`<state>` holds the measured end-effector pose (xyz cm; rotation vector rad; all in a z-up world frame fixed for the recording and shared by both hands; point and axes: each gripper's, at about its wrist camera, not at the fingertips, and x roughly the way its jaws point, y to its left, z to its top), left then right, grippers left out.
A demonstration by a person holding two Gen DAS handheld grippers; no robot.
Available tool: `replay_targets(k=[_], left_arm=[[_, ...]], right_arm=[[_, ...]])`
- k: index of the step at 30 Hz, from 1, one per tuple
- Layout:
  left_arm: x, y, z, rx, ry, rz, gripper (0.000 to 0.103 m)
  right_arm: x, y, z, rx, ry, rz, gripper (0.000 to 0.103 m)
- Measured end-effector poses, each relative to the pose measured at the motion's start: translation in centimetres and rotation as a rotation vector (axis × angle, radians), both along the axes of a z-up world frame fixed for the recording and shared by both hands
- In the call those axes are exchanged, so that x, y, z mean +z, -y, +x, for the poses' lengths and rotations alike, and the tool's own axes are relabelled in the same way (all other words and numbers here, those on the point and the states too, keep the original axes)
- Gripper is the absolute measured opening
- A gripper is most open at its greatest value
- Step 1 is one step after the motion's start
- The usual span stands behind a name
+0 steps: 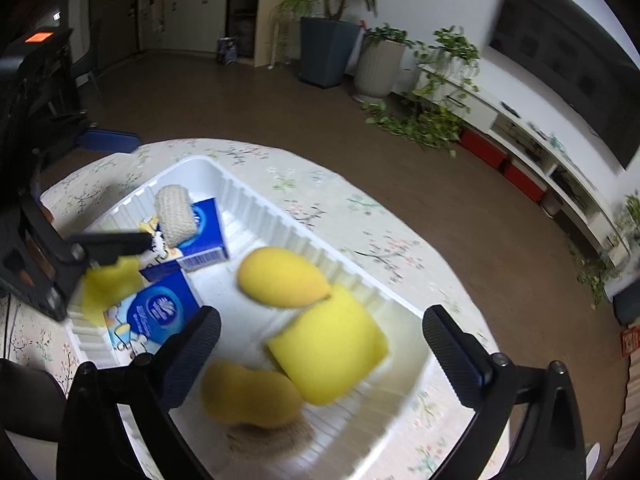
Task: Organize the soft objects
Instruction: 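Withdraw both open tools from the tray back to the table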
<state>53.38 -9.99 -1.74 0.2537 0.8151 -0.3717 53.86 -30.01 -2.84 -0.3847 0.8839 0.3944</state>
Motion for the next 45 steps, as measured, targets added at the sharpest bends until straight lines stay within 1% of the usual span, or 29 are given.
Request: replay_targets(k=[6, 13, 19, 21, 23, 24, 30, 32, 36, 39, 42, 45], left_arm=[[2.2, -3.5, -2.0, 0.083, 0.033, -0.029, 0.103], [3.2, -8.7, -6.2, 0.182, 0.032, -0.051, 0.103], [3.8, -13.4, -12.0, 0.264, 0.036, -0.068, 0.103], [3.9, -14.4, -14.4, 0.284, 0.036, -0.082, 0.103], [3.9, -15.1, -16.5, 0.301, 0.044, -0.081, 0.103], [3.7, -15.3, -18.2, 0.306, 0.047, -0.076, 0.103], [2.9, -15.2, -25.5, 0.315, 0.044, -0.084, 0.103], [2.5, -14.7, -27.9, 0.304, 0.031, -0.085, 0.103], [2.1, -12.5, -32.4, 0.254, 0.028, -0.083, 0.103], [2.4, -10.6, -35.9, 0.227, 0.047, -0.107, 0.103], [2.2, -8.7, -38.1, 0.204, 0.047, -0.126, 0.103], [1.4, -6.4, -40.0, 0.184, 0.046, -0.137, 0.103]], right_arm=[[2.0, 4.1, -1.5, -0.111, 0.027, 0.062, 0.103], [4.5, 9.5, -5.8, -0.22, 0.065, 0.091, 0.103], [6.5, 13.6, -11.2, -0.3, 0.089, 0.128, 0.103], [7.0, 14.3, -12.8, -0.316, 0.096, 0.137, 0.103], [7.4, 15.0, -15.5, -0.33, 0.101, 0.16, 0.103], [7.5, 15.1, -16.3, -0.335, 0.101, 0.167, 0.103], [6.2, 14.6, -24.1, -0.346, 0.079, 0.183, 0.103], [5.5, 14.4, -26.8, -0.353, 0.064, 0.211, 0.103], [3.6, 13.0, -31.5, -0.363, 0.029, 0.262, 0.103], [2.3, 11.6, -34.7, -0.361, 0.007, 0.28, 0.103], [1.1, 9.5, -37.4, -0.351, -0.014, 0.304, 0.103], [0.0, 7.1, -39.4, -0.335, -0.023, 0.298, 0.103]])
